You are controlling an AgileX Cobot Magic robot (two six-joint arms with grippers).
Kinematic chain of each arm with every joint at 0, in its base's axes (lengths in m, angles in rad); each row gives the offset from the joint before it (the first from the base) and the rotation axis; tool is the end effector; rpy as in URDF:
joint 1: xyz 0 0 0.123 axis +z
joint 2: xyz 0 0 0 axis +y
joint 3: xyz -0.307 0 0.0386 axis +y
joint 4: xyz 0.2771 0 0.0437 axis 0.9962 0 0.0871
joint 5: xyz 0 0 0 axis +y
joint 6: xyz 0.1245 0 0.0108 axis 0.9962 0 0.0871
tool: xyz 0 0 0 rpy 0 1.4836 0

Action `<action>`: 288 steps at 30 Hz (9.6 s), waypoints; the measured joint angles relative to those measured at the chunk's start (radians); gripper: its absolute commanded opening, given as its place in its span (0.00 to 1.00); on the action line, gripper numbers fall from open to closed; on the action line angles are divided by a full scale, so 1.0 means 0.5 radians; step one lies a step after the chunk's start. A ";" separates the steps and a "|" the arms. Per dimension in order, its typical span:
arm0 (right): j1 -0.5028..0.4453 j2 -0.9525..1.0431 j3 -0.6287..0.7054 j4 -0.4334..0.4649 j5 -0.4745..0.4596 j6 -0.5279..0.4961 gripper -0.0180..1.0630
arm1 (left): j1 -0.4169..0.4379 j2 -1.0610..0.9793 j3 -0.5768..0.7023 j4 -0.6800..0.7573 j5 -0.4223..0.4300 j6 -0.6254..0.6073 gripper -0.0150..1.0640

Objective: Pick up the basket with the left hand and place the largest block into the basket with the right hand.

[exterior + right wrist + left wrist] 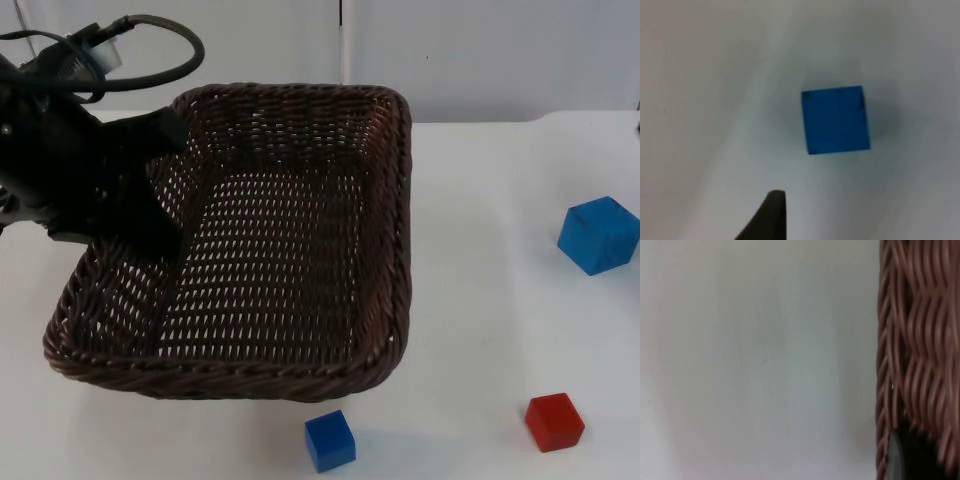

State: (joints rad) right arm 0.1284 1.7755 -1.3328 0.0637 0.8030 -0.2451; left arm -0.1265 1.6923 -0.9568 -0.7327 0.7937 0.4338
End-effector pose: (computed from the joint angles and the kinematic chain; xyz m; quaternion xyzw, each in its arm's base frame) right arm 0.4152 0.0594 0.2222 -0.1650 0.9645 0.0150 0.2058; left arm 0.3299 -0.1021 0.1638 0.0325 0.9601 -0.2586 0.1009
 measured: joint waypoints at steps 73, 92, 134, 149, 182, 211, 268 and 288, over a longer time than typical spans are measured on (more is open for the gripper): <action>0.089 -0.417 -0.025 0.033 0.222 -0.161 0.02 | 0.000 0.000 0.000 0.057 -0.020 0.008 0.01; 0.089 -0.795 -0.025 0.025 0.457 -0.142 0.02 | 0.000 0.000 0.000 0.057 -0.012 0.008 0.01; 0.960 -0.160 -0.391 0.130 0.465 -0.142 0.02 | 0.000 0.000 0.000 0.057 -0.009 0.008 0.01; 1.153 0.302 -0.862 0.265 0.379 -0.142 0.02 | 0.000 0.000 0.000 0.057 -0.009 0.008 0.01; 1.158 0.582 -0.874 0.307 0.132 -0.094 0.75 | 0.000 0.000 0.000 0.057 -0.016 0.008 0.01; 1.158 -0.191 -0.874 0.248 0.467 -0.070 0.86 | 0.000 0.000 0.000 0.070 -0.020 0.008 0.01; 1.161 -1.234 0.220 0.190 0.063 0.113 0.86 | -0.214 0.715 -0.685 -0.085 -0.109 0.080 0.01; 1.161 -1.234 0.220 0.198 0.076 0.145 0.86 | -0.343 1.287 -1.372 -0.415 0.099 0.076 0.77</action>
State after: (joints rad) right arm 0.7092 1.1583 -1.2230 0.1624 0.8410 -0.1724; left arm -0.2979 2.3359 -1.6425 -0.9403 0.8431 0.4720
